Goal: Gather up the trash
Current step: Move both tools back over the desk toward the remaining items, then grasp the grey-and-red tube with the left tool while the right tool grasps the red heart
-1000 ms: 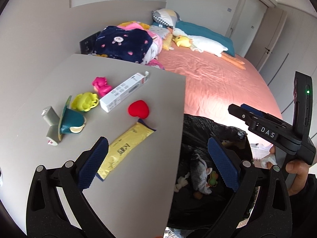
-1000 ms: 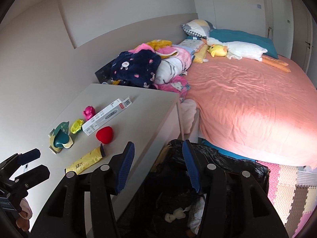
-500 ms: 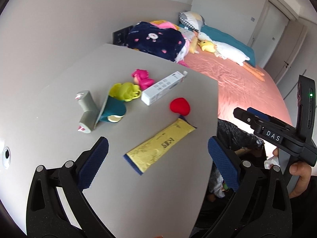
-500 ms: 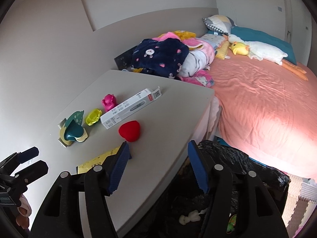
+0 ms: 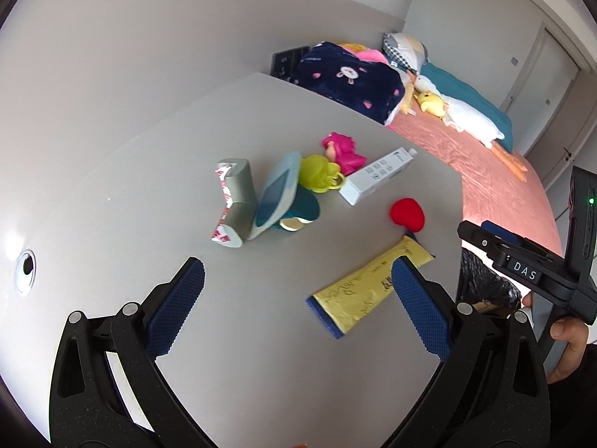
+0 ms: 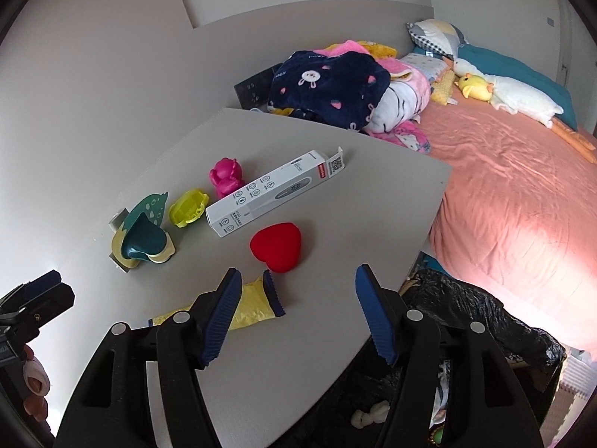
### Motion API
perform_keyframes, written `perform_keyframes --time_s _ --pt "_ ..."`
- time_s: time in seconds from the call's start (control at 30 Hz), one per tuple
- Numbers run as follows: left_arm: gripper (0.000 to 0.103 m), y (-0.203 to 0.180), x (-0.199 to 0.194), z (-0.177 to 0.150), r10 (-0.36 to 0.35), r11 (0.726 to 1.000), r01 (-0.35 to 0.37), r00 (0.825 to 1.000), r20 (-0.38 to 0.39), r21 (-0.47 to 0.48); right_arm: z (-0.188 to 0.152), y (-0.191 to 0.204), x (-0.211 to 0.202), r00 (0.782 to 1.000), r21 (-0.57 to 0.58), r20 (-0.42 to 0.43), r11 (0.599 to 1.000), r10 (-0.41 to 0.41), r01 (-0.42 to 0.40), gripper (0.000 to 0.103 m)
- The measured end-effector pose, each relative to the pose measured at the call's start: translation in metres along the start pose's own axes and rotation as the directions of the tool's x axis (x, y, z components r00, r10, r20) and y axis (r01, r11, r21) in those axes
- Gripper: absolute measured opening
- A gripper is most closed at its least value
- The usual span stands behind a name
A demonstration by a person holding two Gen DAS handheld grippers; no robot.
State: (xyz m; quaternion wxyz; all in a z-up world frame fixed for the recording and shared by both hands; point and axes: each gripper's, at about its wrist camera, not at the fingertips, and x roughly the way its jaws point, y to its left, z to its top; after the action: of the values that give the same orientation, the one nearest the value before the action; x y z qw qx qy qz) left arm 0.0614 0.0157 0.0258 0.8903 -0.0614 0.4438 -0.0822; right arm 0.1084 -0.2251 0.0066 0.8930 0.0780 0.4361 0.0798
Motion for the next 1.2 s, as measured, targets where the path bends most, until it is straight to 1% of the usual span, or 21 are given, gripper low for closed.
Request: perform_keyframes --time_s 0.33,0.5,0.63,0.73,0.77,0.93,1.03,1.13,1.17,1.2 --pt "0.097 0.037 0.018 0.013 0.003 0.998 -0.004 1.0 -0.012 -0.064 0.007 0.012 0.037 0.999 -0.013 -0.053 1.0 -0.009 0.009 0.064" --pt "0.097 0.054 0.026 0.022 -0.006 0.995 0.006 1.0 0.001 -0.103 0.011 0.015 0.057 0.997 -0.015 -0.079 1.0 -0.019 0.018 0.064" --pt "0.092 0.069 0.035 0.029 0.007 0.992 -0.007 1.0 -0.004 -0.13 0.015 0.019 0.073 0.995 -0.023 -0.095 0.999 -0.029 0.026 0.064" --pt "0.086 0.075 0.047 0.035 0.016 0.992 -0.019 1.0 -0.022 -0.128 0.015 0.022 0.083 0.994 -0.032 -0.107 0.999 -0.036 0.033 0.064" --pt "0.085 0.076 0.052 0.037 0.018 0.992 -0.022 0.999 -0.031 -0.123 0.016 0.023 0.085 0.993 -0.034 -0.11 0.999 -0.038 0.034 0.064" --pt "0.085 0.074 0.071 0.041 0.011 0.996 -0.016 0.998 -0.056 -0.086 0.017 0.028 0.093 0.992 -0.065 -0.111 0.997 -0.052 0.045 0.064" --pt "0.085 0.073 0.085 0.041 0.016 0.996 -0.022 0.997 -0.072 -0.081 0.018 0.032 0.095 0.992 -0.091 -0.106 0.994 -0.064 0.054 0.064" --pt "0.085 0.074 0.096 0.039 0.028 0.996 -0.033 0.998 -0.064 -0.085 0.018 0.036 0.097 0.992 -0.121 -0.099 0.99 -0.081 0.069 0.064" --pt "0.085 0.073 0.098 0.038 0.034 0.996 -0.039 0.998 -0.061 -0.083 0.017 0.037 0.098 0.991 -0.135 -0.094 0.988 -0.091 0.078 0.063" --pt "0.085 0.072 0.1 0.038 0.038 0.996 -0.043 0.997 -0.06 -0.08 0.017 0.04 0.098 0.991 -0.153 -0.089 0.984 -0.101 0.087 0.059"
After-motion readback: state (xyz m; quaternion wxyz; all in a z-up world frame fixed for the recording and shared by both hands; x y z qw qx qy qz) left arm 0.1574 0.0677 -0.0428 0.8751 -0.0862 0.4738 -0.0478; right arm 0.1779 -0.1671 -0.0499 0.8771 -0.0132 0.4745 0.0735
